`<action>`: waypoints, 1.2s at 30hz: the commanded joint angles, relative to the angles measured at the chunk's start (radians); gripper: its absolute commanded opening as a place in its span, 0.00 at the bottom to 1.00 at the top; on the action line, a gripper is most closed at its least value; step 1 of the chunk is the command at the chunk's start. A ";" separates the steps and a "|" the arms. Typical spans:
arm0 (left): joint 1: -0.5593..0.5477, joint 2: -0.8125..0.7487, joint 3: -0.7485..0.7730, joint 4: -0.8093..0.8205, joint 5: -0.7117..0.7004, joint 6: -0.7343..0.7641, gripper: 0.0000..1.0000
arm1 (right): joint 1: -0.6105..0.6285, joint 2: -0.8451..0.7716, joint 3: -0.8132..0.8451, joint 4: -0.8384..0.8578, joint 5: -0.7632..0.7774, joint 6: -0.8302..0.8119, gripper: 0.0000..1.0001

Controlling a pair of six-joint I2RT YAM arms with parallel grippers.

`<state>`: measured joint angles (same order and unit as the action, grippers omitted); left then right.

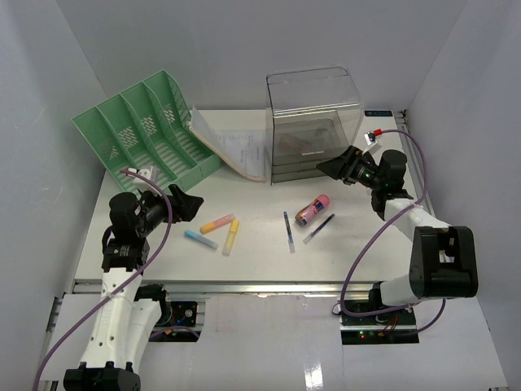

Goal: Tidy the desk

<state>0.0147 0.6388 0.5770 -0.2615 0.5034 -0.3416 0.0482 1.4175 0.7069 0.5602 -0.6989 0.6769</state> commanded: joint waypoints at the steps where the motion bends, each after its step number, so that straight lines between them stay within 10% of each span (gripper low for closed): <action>1: 0.002 -0.004 0.029 0.004 -0.014 -0.002 0.98 | 0.008 0.025 -0.043 0.292 0.123 0.236 0.67; 36: 0.002 0.000 0.023 0.026 0.014 0.001 0.98 | 0.047 0.284 0.046 0.505 0.278 0.488 0.34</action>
<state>0.0147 0.6411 0.5770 -0.2543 0.5006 -0.3416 0.0921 1.6824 0.7034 0.9816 -0.4429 1.1349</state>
